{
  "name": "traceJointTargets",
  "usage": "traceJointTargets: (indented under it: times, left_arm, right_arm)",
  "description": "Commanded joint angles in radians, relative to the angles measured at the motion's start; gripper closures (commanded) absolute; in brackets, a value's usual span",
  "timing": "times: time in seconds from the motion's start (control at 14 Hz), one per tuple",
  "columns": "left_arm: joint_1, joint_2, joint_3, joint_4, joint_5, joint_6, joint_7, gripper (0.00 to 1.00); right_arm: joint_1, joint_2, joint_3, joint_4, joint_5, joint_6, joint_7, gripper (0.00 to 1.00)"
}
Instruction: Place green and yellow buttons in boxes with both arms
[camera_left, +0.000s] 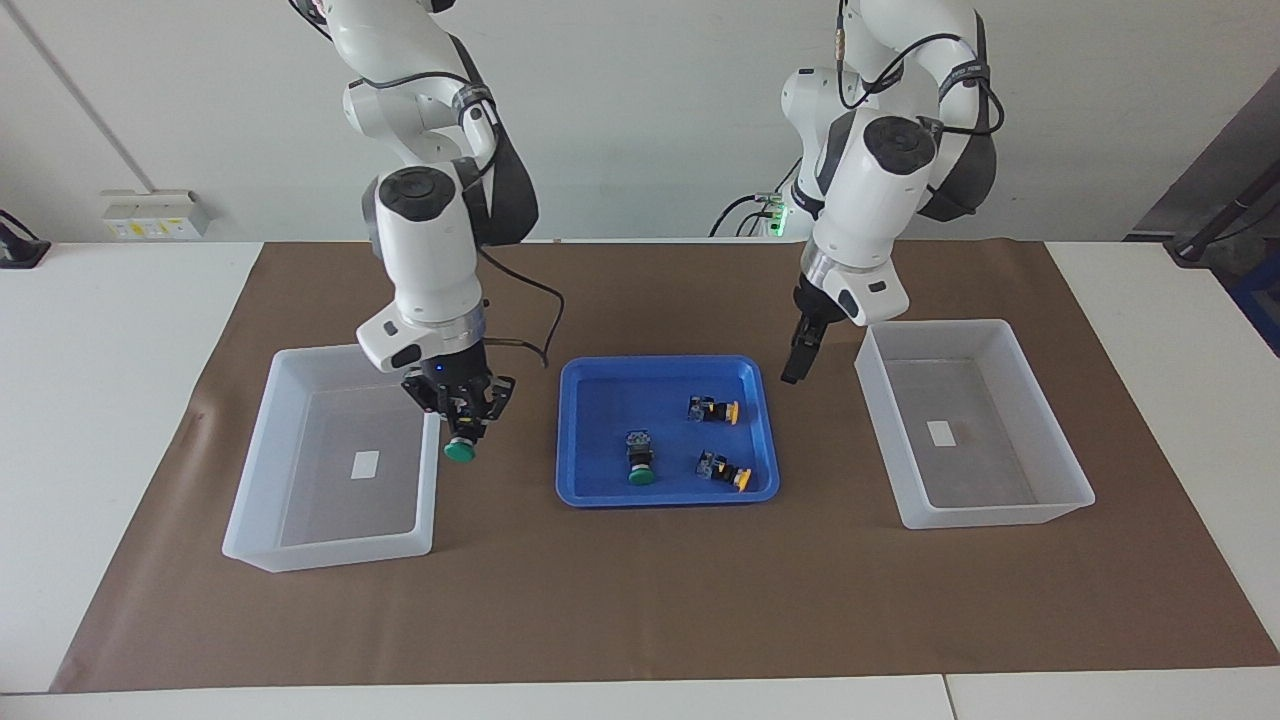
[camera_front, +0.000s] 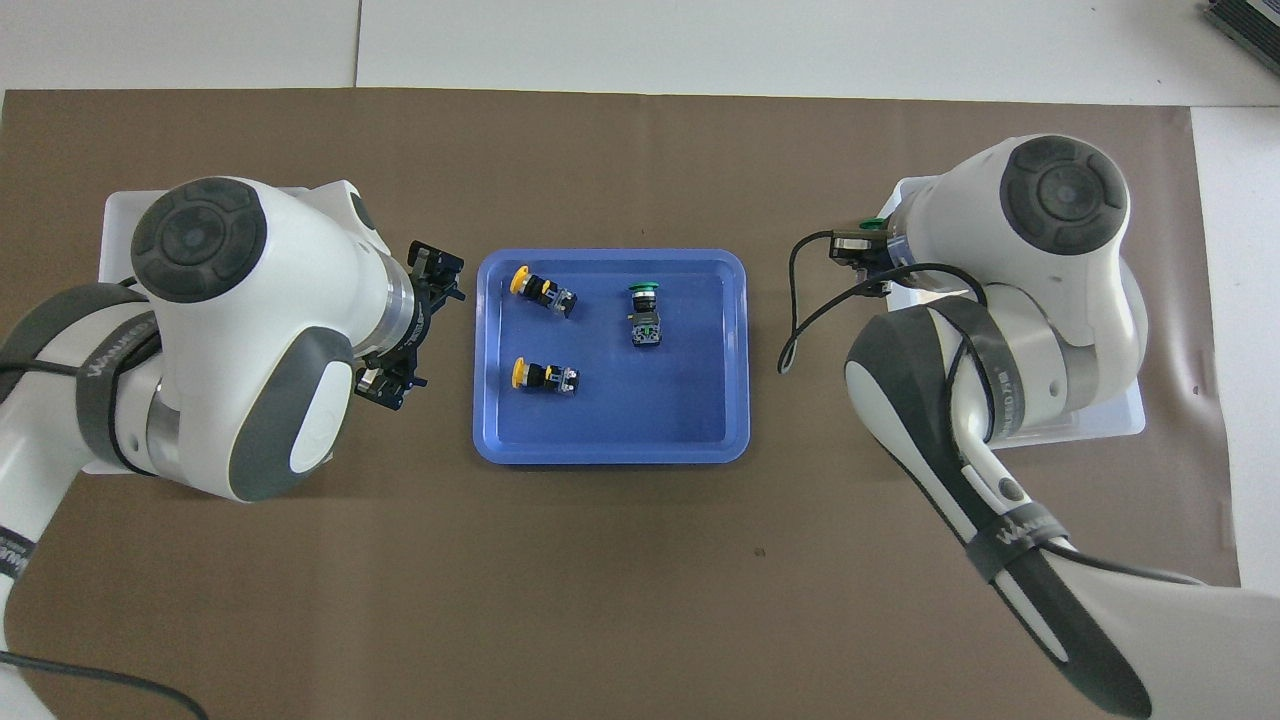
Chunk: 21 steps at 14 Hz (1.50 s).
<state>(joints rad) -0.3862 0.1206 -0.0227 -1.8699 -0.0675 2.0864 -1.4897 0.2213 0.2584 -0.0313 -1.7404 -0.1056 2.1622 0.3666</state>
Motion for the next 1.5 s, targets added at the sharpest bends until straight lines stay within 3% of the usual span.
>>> traceJointTargets:
  times: [0.0, 0.21, 0.43, 0.57, 0.86, 1.07, 1.29, 1.43]
  left_arm:
    - [-0.01, 0.0, 0.013, -0.049, -0.012, 0.086, -0.036, 0.0]
    - [-0.083, 0.094, 0.015, -0.051, -0.011, 0.165, -0.148, 0.0]
    - [-0.117, 0.099, 0.014, -0.112, -0.011, 0.225, -0.185, 0.0]
    - [-0.155, 0.155, 0.017, -0.115, -0.009, 0.263, -0.225, 0.0]
    - [-0.157, 0.163, 0.015, -0.117, -0.009, 0.277, -0.224, 0.0]
    - [-0.16, 0.188, 0.015, -0.118, -0.009, 0.302, -0.224, 0.0]
    - [-0.161, 0.206, 0.015, -0.118, -0.005, 0.31, -0.218, 0.05]
    - [-0.161, 0.209, 0.015, -0.118, -0.002, 0.311, -0.216, 0.12]
  right_arm:
    - [-0.117, -0.002, 0.014, -0.031, 0.012, 0.027, -0.182, 1.0]
    - [-0.198, 0.033, 0.013, -0.031, 0.055, 0.079, -0.352, 1.0]
    - [-0.24, 0.091, 0.013, -0.03, 0.055, 0.158, -0.409, 1.0]
    - [-0.252, 0.13, 0.013, -0.03, 0.055, 0.217, -0.416, 1.0]
    - [-0.272, 0.202, 0.013, -0.022, 0.055, 0.326, -0.423, 1.0]
    - [-0.272, 0.223, 0.013, -0.022, 0.055, 0.343, -0.422, 0.97]
    - [-0.273, 0.249, 0.013, -0.024, 0.056, 0.398, -0.414, 0.79]
    - [-0.27, 0.26, 0.013, -0.024, 0.056, 0.404, -0.413, 0.29]
